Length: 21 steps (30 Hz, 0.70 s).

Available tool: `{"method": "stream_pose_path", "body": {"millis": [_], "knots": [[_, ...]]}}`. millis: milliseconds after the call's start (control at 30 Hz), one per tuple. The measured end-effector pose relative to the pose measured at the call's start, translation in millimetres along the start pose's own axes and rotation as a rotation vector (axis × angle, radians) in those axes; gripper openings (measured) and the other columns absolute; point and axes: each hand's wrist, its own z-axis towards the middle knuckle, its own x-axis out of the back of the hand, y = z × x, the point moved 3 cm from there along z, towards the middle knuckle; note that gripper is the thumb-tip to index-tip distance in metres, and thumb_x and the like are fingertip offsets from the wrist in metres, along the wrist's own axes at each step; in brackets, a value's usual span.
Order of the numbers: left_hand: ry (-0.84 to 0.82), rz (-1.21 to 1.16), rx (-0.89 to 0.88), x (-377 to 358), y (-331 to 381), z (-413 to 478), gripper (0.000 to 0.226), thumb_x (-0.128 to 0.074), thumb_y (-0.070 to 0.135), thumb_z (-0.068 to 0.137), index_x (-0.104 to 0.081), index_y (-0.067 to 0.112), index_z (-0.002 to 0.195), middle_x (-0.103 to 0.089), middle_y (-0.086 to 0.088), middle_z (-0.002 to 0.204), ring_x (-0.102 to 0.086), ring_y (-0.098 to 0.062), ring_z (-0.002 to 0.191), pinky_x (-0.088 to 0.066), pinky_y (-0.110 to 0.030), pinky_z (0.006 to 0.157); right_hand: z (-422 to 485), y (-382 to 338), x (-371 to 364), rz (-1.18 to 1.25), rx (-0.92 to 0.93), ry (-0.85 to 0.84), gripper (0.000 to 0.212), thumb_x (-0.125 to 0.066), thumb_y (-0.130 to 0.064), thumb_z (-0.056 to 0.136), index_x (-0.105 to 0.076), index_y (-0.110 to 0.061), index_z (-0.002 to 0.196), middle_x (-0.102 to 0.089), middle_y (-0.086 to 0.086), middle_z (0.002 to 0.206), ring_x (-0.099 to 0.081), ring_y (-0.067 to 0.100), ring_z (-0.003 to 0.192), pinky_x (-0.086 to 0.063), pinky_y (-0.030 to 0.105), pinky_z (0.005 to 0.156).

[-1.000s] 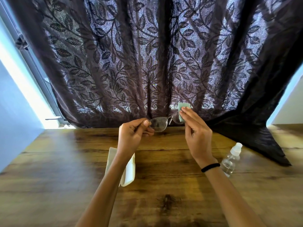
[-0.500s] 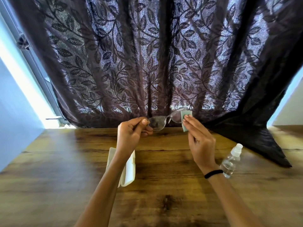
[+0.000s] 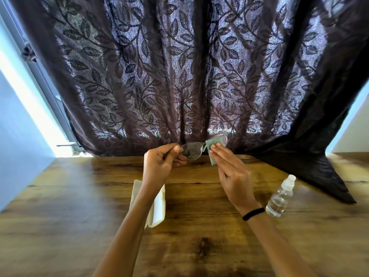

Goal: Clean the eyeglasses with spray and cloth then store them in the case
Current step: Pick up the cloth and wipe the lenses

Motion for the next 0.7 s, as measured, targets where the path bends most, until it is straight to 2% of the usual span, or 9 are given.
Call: {"method": "stream_pose_path", "body": {"millis": [100, 267, 367, 467, 600, 700], "knots": [[-0.011, -0.017, -0.005, 4, 0, -1, 0.015, -0.053, 0.015, 0.086, -0.068, 0.018, 0.083, -0.07, 0.005, 0.062, -0.069, -0.015, 0.06, -0.053, -0.017, 0.054, 2, 12, 7, 0.002, -0.073, 0.049, 0.029, -0.062, 0.005, 0.076, -0.063, 0.004, 0.105, -0.065, 0.02, 0.109, -0.058, 0.023, 0.107, -0.053, 0.043, 0.086], [-0.024, -0.017, 0.016, 3, -2, 1, 0.016, -0.053, 0.011, 0.088, -0.068, 0.013, 0.085, -0.07, 0.002, 0.061, -0.069, -0.016, 0.059, -0.053, -0.018, 0.054, 17, 19, 11, 0.002, -0.11, 0.077, 0.032, -0.065, 0.01, 0.076, -0.063, 0.005, 0.108, -0.066, 0.019, 0.111, -0.061, 0.025, 0.108, -0.053, 0.044, 0.088], [-0.023, 0.002, 0.017, 1, -1, 2, 0.015, -0.053, 0.01, 0.088, -0.068, 0.007, 0.087, -0.069, -0.003, 0.064, -0.069, -0.016, 0.06, -0.053, -0.018, 0.053, 22, 11, 6, -0.02, -0.078, 0.056, 0.032, -0.065, 0.008, 0.076, -0.063, 0.003, 0.108, -0.066, 0.018, 0.111, -0.057, 0.021, 0.11, -0.05, 0.042, 0.093], [-0.002, 0.014, 0.012, -4, 0, 3, 0.014, -0.053, 0.008, 0.089, -0.067, 0.01, 0.087, -0.068, 0.0, 0.062, -0.069, -0.015, 0.058, -0.053, -0.017, 0.053, 20, -5, -3, -0.017, -0.002, 0.005, 0.028, -0.061, 0.001, 0.078, -0.065, 0.0, 0.106, -0.067, 0.016, 0.11, -0.058, 0.021, 0.111, -0.047, 0.037, 0.096], [0.004, 0.035, -0.013, -3, 1, 0, 0.015, -0.052, 0.003, 0.09, -0.066, 0.01, 0.088, -0.067, -0.006, 0.065, -0.068, -0.011, 0.058, -0.053, -0.016, 0.053, 10, -7, -4, -0.041, 0.043, -0.036, 0.028, -0.063, 0.0, 0.078, -0.066, -0.001, 0.106, -0.066, 0.014, 0.113, -0.059, 0.022, 0.111, -0.04, 0.031, 0.102], [-0.003, 0.028, -0.005, 0, 1, -1, 0.016, -0.052, 0.004, 0.09, -0.066, 0.011, 0.087, -0.067, -0.006, 0.065, -0.069, -0.012, 0.059, -0.053, -0.016, 0.053, 5, 3, 1, -0.08, 0.026, -0.038, 0.033, -0.069, 0.005, 0.073, -0.066, -0.001, 0.105, -0.067, 0.014, 0.111, -0.06, 0.021, 0.109, -0.043, 0.034, 0.099]]}}
